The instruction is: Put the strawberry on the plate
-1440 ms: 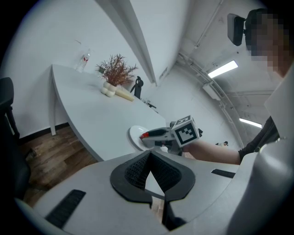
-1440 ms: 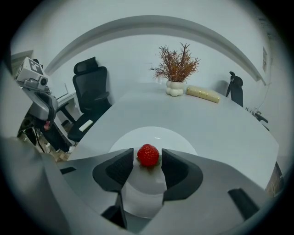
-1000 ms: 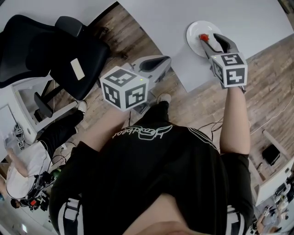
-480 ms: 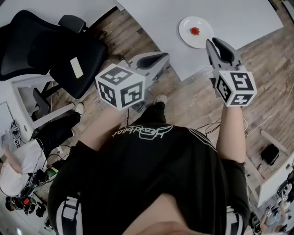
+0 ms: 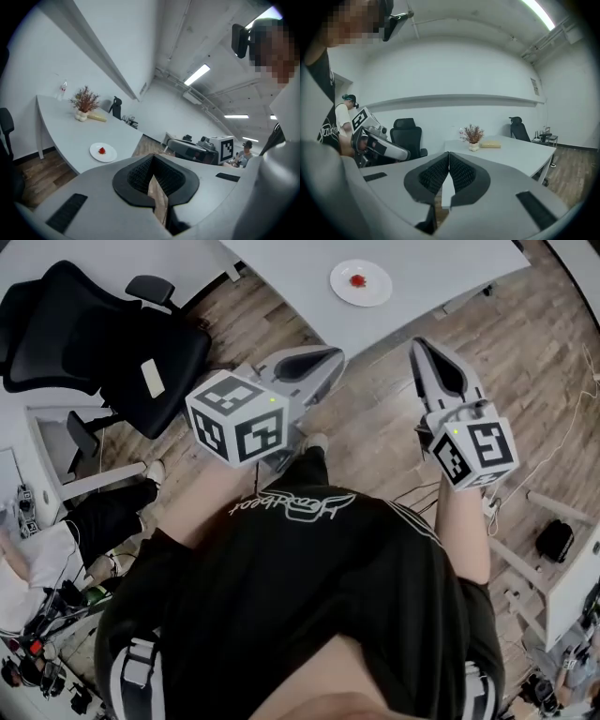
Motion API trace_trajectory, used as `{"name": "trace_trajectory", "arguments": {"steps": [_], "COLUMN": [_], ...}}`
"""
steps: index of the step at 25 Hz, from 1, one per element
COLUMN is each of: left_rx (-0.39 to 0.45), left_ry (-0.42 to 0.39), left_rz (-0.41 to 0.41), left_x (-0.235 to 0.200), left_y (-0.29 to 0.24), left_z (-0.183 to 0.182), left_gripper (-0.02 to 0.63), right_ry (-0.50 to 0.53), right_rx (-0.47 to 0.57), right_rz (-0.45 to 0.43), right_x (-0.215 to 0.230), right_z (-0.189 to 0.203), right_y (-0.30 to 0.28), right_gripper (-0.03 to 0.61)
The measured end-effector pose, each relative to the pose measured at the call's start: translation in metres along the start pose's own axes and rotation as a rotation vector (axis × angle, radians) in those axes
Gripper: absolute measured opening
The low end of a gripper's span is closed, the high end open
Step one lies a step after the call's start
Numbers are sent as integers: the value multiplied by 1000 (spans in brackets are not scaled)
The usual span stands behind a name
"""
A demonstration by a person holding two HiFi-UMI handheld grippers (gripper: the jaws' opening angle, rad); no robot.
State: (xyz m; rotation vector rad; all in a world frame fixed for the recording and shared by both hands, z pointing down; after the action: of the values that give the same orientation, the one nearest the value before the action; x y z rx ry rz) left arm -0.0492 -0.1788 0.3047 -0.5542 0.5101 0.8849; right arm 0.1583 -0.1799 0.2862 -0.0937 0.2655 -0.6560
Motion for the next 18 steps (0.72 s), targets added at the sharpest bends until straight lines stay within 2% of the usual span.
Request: {"name": "trace_trajectory", "arguments": {"steps": [8,13,18], "left_rx": [31,35,30], "left_ry": [-86,-164,-199], "left_rz": [52,46,46], "left_x": [88,136,169], "left_y": [24,41,61], "left_z": [40,73,103], "left_gripper": [8,8,7], "right_ry": [20,-26,-23], "right_rx": [33,71,61], "right_rz": [-29,-110,-148], "right_x": [-43,-76,-104], "right_z": [-12,-13,-10], "right_y": [106,165,204], "right_gripper": [9,9,9]}}
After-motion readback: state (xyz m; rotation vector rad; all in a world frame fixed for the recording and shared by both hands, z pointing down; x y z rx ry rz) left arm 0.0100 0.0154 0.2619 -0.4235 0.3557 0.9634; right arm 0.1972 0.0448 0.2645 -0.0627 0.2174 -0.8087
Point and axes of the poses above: the fingertips, and each gripper's own axes: y backward along the fingers, x to its right, z out of its underside, the point moved 8 cm from there along y, backward along the fingers, and after that the axes turned 13 degrees about y, right-handed, at the moved point
